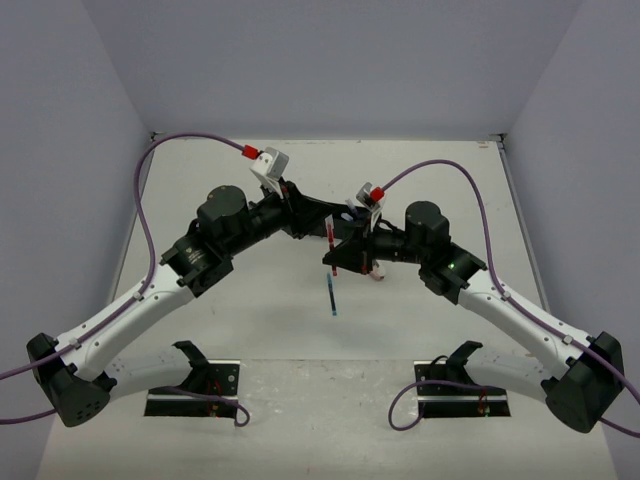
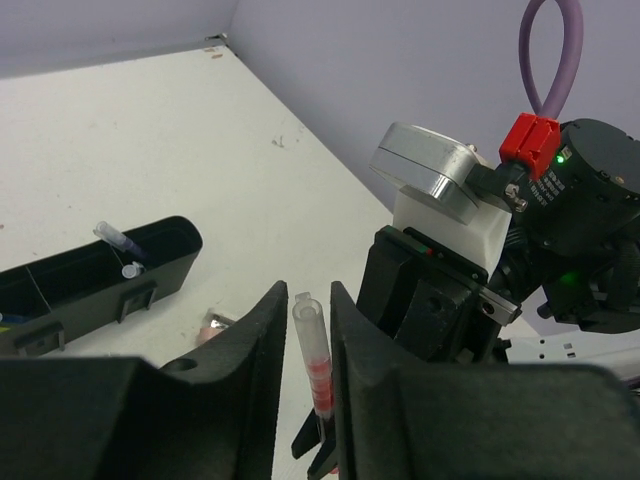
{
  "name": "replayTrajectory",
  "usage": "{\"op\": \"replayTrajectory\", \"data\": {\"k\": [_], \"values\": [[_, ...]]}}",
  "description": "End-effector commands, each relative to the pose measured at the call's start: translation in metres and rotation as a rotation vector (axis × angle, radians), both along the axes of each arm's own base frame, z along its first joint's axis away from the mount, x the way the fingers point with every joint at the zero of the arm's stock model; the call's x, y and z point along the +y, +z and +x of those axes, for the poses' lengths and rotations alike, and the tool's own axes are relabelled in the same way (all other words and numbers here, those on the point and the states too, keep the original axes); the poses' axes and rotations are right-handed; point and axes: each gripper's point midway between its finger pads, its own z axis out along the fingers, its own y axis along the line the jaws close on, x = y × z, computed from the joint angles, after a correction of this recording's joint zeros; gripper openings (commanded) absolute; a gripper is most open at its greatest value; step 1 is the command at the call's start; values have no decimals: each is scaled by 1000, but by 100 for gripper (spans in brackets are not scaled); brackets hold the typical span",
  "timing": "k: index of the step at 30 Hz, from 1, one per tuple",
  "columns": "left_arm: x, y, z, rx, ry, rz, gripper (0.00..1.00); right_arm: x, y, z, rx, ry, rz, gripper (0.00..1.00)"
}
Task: Sort the stationery into containers
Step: Close the pen cap on the pen.
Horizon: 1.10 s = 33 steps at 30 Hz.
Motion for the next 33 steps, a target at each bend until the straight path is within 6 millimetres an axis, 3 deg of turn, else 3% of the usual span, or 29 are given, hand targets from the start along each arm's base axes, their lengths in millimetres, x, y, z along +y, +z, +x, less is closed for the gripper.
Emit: {"op": "replayTrajectory", "data": {"k": [1, 8, 13, 21, 25, 33], "values": [[1, 12, -3, -43, -12, -9, 22, 5, 28, 5, -76, 3, 37, 0], [-5, -5, -7, -10, -52, 2, 20, 5, 37, 5, -88, 8, 50, 0], [-10, -14, -12, 10, -85, -15, 0, 4, 53, 11, -111, -40, 83, 0], [-8, -39, -22, 74, -102, -28, 0, 5, 85, 26, -156, -101, 119, 0], [-6, -52, -28, 98, -105, -33, 0, 2, 108, 34, -187, -163, 166, 0], [-3, -82, -50, 200, -99, -126, 0, -6, 178, 42, -301, -248, 378, 0]]}}
